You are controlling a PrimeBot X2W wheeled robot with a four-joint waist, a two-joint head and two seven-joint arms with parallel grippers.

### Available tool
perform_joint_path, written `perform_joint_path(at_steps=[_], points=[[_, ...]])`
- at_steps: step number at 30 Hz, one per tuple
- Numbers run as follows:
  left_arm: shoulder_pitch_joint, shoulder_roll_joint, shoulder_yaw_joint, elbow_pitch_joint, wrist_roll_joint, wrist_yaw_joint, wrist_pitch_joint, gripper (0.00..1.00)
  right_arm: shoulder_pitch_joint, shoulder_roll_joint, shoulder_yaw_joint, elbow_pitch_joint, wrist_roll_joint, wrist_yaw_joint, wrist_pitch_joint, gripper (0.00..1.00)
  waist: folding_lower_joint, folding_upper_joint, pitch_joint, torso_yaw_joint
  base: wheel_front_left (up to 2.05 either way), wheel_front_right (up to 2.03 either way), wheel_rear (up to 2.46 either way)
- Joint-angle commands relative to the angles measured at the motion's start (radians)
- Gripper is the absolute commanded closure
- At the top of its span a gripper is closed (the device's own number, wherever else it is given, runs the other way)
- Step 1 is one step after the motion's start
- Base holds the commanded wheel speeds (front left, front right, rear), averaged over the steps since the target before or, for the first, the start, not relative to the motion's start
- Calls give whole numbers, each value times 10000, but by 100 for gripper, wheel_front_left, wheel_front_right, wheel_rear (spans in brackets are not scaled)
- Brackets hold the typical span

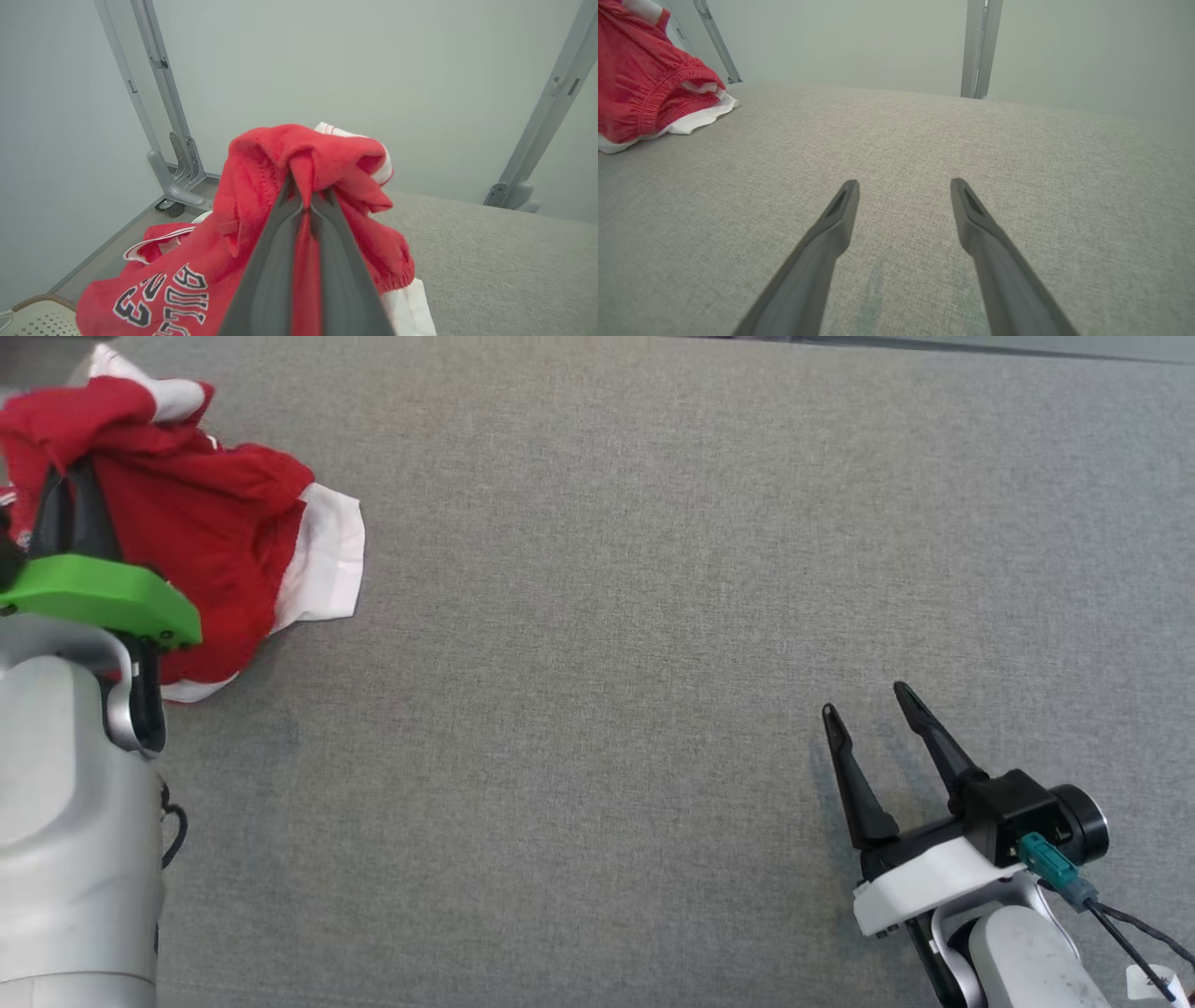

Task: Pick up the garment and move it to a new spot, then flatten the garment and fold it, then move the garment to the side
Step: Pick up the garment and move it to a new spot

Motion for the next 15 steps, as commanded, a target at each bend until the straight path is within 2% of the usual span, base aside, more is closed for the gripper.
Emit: perform_joint_path(at_steps=[1,6,11,15], points=[[93,-90,-54,-268,101,-58,-30,100,130,56,4,36,93,-3,-31,0,0,31,-407,69,0,0,0],[454,-720,-795,-2408,309,-294,131,100,335,209,-21,49,161,-3,-31,0,0,31,-967,-178,0,0,0],[1140,-1402,-1781,-4940,-97,-516,1361,100,489,358,-70,18,211,-3,-31,0,0,31,-1296,-786,0,0,0],[1866,-1815,-2654,-6631,-581,-501,2390,100,481,425,-214,-43,273,-3,-31,0,0,31,-1291,-1440,0,0,0]])
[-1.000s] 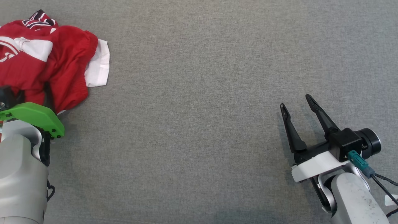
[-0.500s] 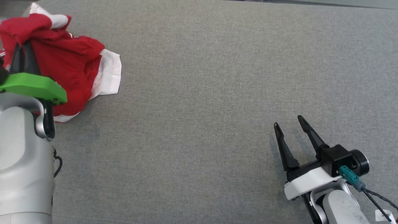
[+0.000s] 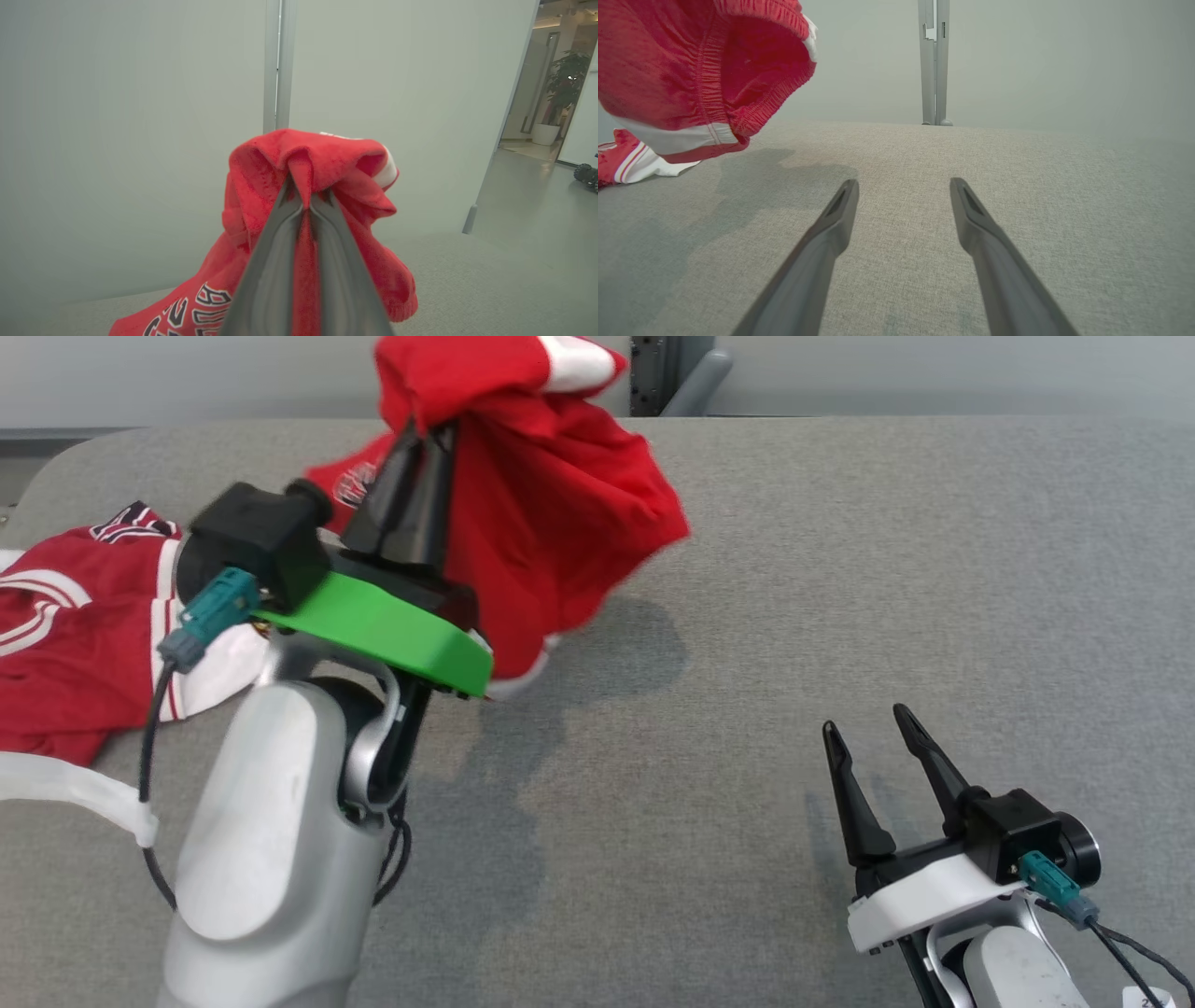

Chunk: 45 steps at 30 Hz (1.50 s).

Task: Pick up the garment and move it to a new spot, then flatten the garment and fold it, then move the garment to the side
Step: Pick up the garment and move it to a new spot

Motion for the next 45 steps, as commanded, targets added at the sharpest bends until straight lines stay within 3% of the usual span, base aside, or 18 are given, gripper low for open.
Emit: perform_joint_path(at_steps=[1,8,12,13,19,24,26,27,28,31,35,45], points=[[380,-104,-374,-474,-172,59,371,100,43,25,-38,-45,57,-3,-31,0,0,31,-90,-897,0,0,0],[968,-239,-1586,-496,-913,430,1475,100,-104,77,-103,-35,202,-3,-31,0,0,31,188,-2214,0,0,0],[1122,-249,-1920,891,-1430,394,1996,100,-113,83,-84,-17,541,-3,-32,0,0,31,258,-2831,0,0,0],[1029,-244,-1967,1832,-1522,366,2037,100,-88,85,-67,13,644,-3,-31,0,0,31,291,-3052,0,0,0],[443,-205,-1885,4154,-1669,195,1445,100,-40,86,-30,36,802,-3,-31,0,0,31,334,-3323,0,0,0],[-139,-171,-1784,6016,-1504,123,294,100,23,88,15,67,841,-3,-31,0,0,31,315,-3289,0,0,0],[-309,-194,-1783,6496,-1563,60,-200,53,17,85,36,96,819,-3,-31,0,0,31,282,-3213,0,0,0],[-354,-207,-1796,6705,-1647,39,-410,13,20,84,29,102,797,-3,-31,0,0,31,256,-3160,0,0,0],[-380,-221,-1858,6863,-1673,12,-591,0,29,81,17,110,771,-3,-31,0,0,31,216,-3103,0,0,0],[-353,-245,-2071,6992,-1454,-18,-1403,0,95,80,-7,78,673,-3,-31,0,0,31,33,-2958,0,0,0],[271,-186,-2129,6308,-990,397,-2154,0,303,79,-269,-99,493,-3,-31,0,0,31,-268,-2673,0,0,0],[4065,606,-1233,1863,137,1212,-2238,0,985,68,-1186,-977,-390,-3,-31,0,0,31,-1033,-1582,0,0,0]])
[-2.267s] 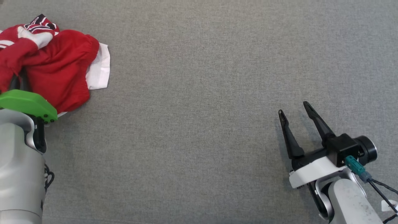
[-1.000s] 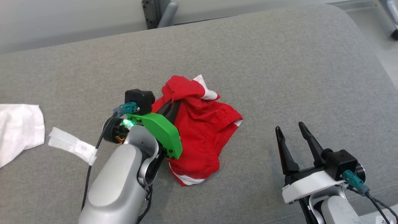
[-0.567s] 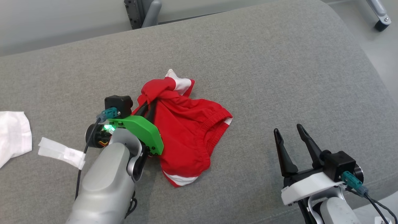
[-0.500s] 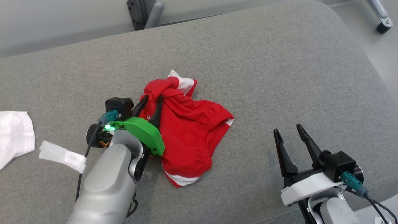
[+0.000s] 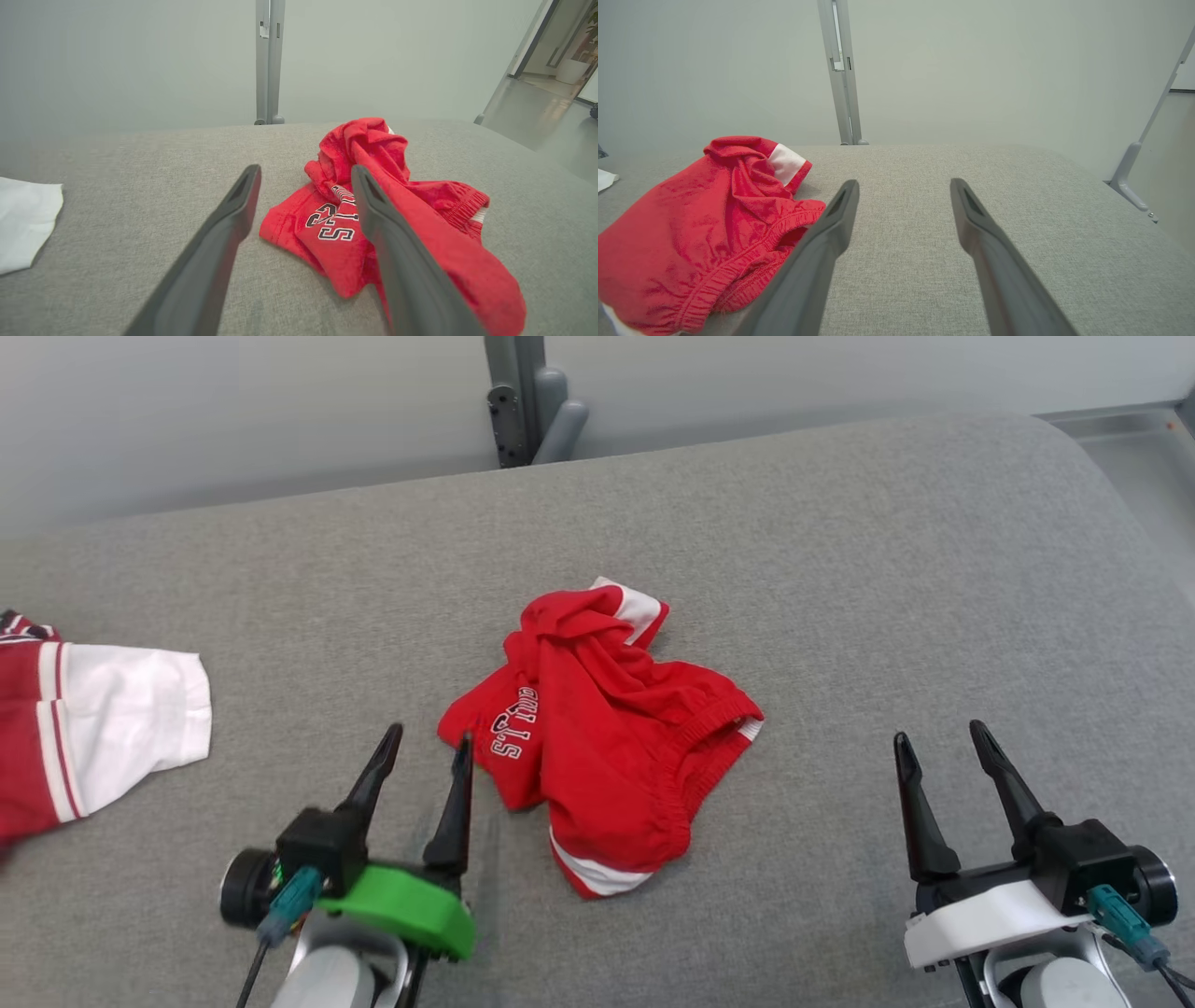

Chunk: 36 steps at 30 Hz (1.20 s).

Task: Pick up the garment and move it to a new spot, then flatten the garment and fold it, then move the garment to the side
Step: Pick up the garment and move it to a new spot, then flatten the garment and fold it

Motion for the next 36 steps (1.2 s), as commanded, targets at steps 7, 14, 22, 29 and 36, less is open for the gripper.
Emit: perform_joint_path(at_steps=[7,14,22,29,36], points=[[2590,83,1532,-1518,476,190,-2,0,538,-216,-371,-268,-295,-3,-33,0,0,31,-679,1078,0,0,0],[3765,-115,2655,-1551,1150,-91,-3,0,919,-272,-514,-88,-399,-3,-33,0,0,31,-987,1544,0,0,0],[4155,-405,3389,-1576,1504,-446,-3,0,1005,-227,-541,74,-421,-3,-33,0,0,31,-1105,1659,0,0,0],[4078,-622,3842,-1588,1693,-706,-4,0,964,-178,-457,131,-416,-3,-33,0,0,31,-1135,1583,0,0,0],[3938,-689,4024,-1597,1874,-890,-4,0,840,-182,-315,192,-414,-3,-33,0,0,31,-1109,1422,0,0,0]])
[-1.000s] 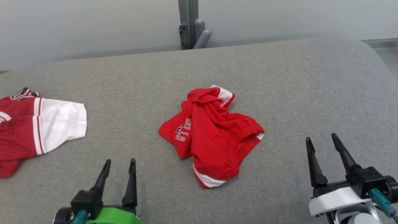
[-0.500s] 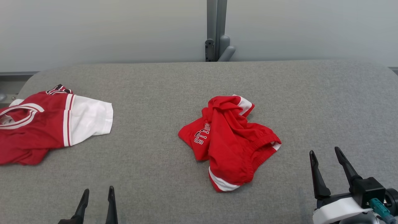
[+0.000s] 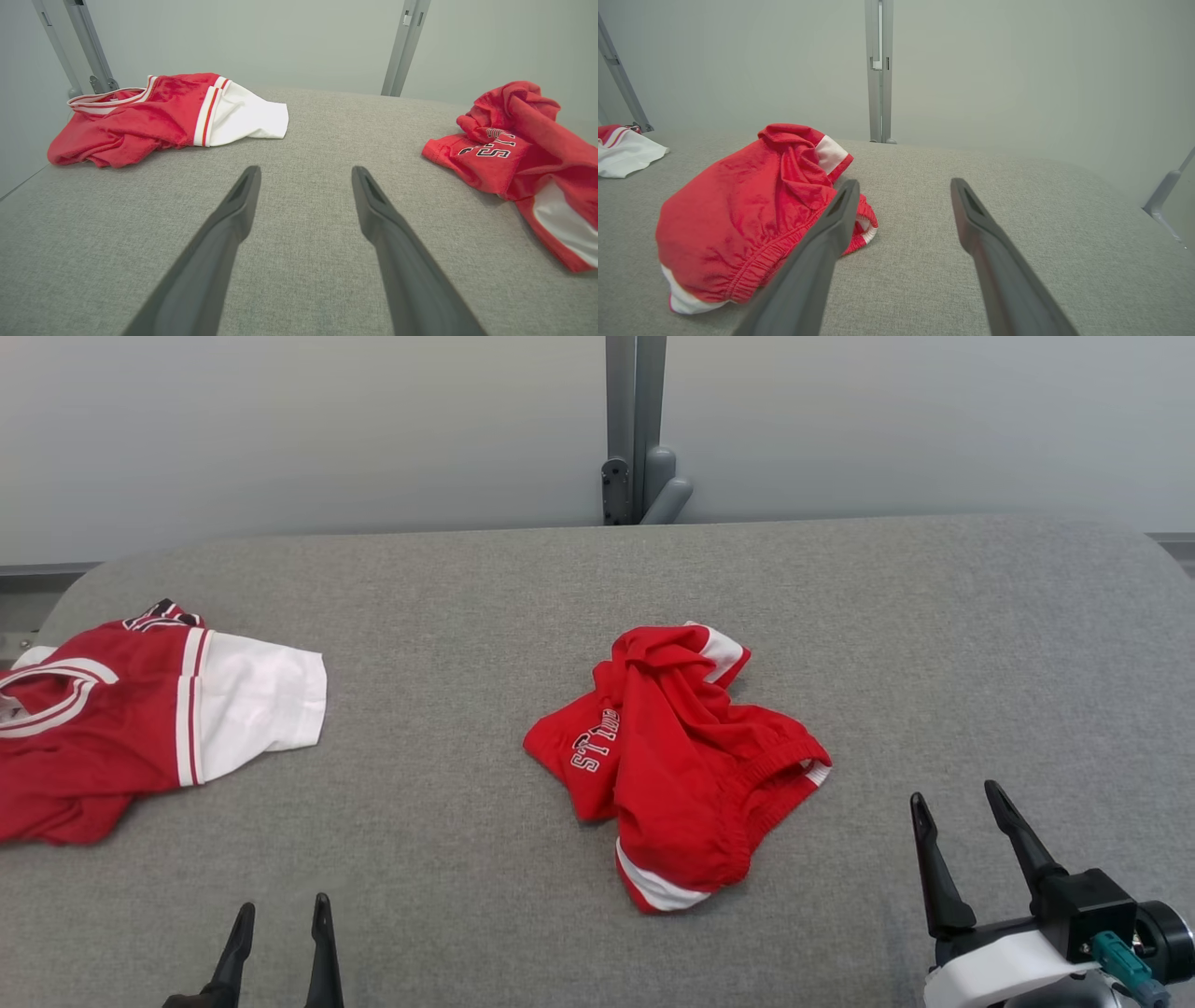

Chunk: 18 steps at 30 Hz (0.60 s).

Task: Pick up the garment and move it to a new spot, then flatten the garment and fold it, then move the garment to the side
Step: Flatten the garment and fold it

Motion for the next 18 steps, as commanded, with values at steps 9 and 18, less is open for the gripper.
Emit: perform_joint_path(at_steps=[9,18], points=[[-1607,1,-871,789,237,-411,0,0,-421,-128,358,25,72,-3,-31,0,0,31,390,-656,0,0,0],[-4925,324,-2639,2933,-303,-503,241,0,-878,-107,573,101,178,-3,-31,0,0,31,1101,-1757,0,0,0]])
